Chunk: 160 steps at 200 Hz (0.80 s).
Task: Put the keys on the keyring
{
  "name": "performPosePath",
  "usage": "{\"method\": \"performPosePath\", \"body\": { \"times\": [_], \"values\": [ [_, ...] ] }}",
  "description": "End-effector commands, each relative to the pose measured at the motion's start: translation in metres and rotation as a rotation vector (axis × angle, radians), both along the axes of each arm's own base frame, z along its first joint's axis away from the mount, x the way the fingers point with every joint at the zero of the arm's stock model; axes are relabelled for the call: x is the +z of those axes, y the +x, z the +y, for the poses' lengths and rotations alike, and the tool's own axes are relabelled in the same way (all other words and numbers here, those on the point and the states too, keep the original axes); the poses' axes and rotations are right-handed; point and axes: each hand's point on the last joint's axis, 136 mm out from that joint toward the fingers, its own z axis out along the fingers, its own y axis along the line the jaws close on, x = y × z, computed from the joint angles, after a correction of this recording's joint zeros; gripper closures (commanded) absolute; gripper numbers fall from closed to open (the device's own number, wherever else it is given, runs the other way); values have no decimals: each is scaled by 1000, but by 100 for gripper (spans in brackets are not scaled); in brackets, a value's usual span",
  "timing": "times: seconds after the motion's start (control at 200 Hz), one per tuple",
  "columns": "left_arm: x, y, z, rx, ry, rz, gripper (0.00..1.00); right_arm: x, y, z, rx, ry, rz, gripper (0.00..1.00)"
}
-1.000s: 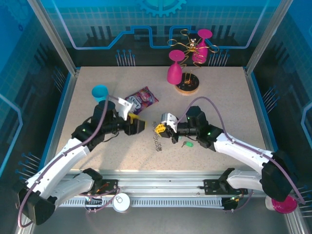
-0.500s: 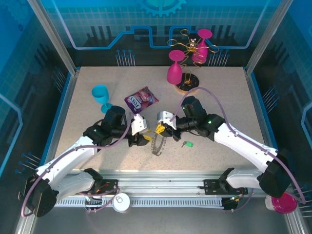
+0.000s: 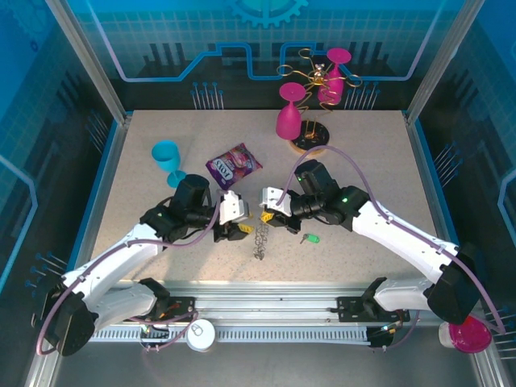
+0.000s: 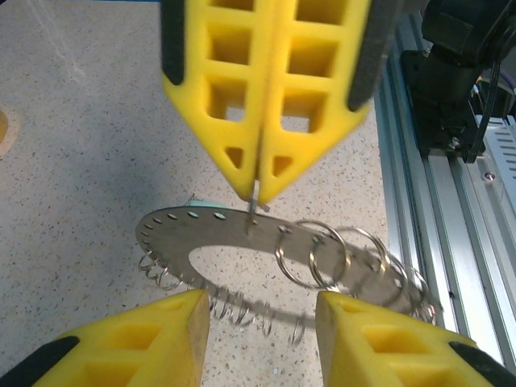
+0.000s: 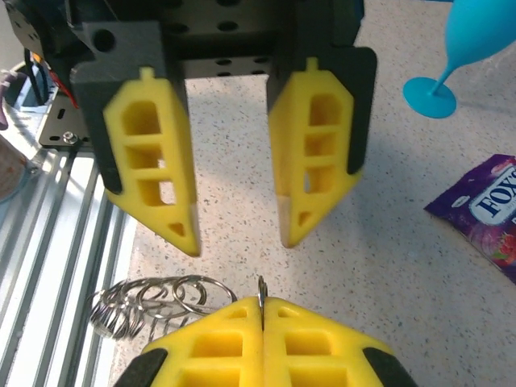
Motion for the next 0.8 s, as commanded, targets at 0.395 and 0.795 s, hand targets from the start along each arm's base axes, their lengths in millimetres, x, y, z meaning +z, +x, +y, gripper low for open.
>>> {"method": "performPosePath", "body": {
  "times": [0.395,0.795],
  "values": [
    [11,-2,-10,-24,-73,11,67,14,-18,14,85,44,-30,100],
    [10,-6,-13,-49,-82,35,79,19,-19,24,88,77,-23,100]
  ]
}}
